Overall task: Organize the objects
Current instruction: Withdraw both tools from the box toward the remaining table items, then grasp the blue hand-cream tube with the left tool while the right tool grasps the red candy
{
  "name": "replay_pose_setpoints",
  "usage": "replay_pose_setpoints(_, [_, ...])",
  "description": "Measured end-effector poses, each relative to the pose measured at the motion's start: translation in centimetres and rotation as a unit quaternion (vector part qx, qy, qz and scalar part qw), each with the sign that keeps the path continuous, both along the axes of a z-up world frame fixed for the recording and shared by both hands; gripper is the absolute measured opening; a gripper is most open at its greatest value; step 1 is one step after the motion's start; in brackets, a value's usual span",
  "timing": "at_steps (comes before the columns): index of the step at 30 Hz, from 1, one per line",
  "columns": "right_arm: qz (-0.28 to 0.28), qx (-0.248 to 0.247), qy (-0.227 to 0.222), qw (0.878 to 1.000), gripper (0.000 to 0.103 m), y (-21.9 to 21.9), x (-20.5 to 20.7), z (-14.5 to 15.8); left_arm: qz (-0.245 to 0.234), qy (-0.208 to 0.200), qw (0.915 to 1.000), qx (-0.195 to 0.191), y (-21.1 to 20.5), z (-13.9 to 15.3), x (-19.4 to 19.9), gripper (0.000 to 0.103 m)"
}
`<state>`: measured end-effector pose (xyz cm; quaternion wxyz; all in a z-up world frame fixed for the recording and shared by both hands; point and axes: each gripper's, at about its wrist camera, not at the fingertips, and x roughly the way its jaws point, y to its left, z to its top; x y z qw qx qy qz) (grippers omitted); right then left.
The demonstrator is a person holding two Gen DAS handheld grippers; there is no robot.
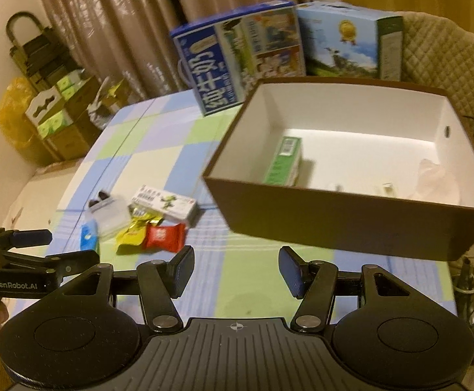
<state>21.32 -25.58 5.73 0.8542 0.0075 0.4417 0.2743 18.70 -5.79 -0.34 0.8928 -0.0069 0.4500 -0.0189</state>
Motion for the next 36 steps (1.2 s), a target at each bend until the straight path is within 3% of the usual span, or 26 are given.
replay_pose_setpoints(17, [0.035,-0.030,0.049,0.998,0.055,6.4,-1.1,-4.2,0.119,0.059,0.9911,-0.011,11.1,-4.8,-2.5,0.095])
replay_pose_setpoints(23, [0.031,-0.035,0.055,0.997,0.055,7.4,-1.2,-4.9,0.128,0.053,0.9904,-0.006,12.6,-6.0,-1.2,0.089])
replay_pose_setpoints(27, [0.025,-0.040,0.060,0.997,0.055,7.6,-1.0,-5.2,0.131,0.056,0.9896,-0.015,13.5,-7.0,0.3,0.080])
replay_pose_setpoints(36, [0.000,-0.049,0.068,0.996,0.055,7.3,-0.2,-5.8,0.109,0.068,0.9917,-0.006,13.5,-9.4,4.5,0.069])
